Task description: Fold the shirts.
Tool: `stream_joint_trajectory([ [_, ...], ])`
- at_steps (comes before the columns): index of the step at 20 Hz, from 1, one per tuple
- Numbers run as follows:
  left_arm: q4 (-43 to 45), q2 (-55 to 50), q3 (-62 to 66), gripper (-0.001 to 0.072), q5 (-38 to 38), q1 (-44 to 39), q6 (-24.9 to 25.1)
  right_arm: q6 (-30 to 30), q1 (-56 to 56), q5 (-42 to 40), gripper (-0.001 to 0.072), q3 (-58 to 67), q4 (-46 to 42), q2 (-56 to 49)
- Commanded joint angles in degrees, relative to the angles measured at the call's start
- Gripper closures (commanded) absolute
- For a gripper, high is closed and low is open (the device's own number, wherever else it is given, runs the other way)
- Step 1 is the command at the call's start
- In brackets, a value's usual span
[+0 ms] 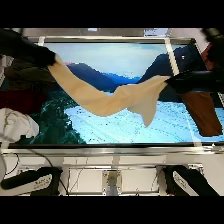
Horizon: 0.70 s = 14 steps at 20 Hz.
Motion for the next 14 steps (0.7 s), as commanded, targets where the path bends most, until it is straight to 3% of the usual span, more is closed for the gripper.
stream_joint_trajectory([
  [1, 1.8, 12.4, 0.4, 0.0696, 9.6, 0.2, -0.9, 3.0, -0.6, -2.5, 0.0683, 7.0, -7.6, 10.1],
  [3, 4.0, 16.0, 0.4, 0.0696, 13.5, 0.2, -1.7, 3.3, -0.6, -5.9, 0.0684, 9.3, -11.2, 11.7],
  [6, 13.0, 13.6, -2.0, 0.0697, 11.0, 0.2, -2.9, 4.3, -0.6, -10.1, 0.0684, 9.3, -14.6, 8.8],
  [9, 16.3, 5.3, -10.7, 0.0697, 5.6, 0.2, -3.3, 4.3, -0.6, -9.9, 0.0684, 6.4, -14.7, -0.3],
  [14, 11.5, -15.8, -23.7, 0.0696, 11.0, -0.1, -4.7, 5.6, -0.6, -10.6, 0.0684, -5.8, -12.4, -21.9],
])
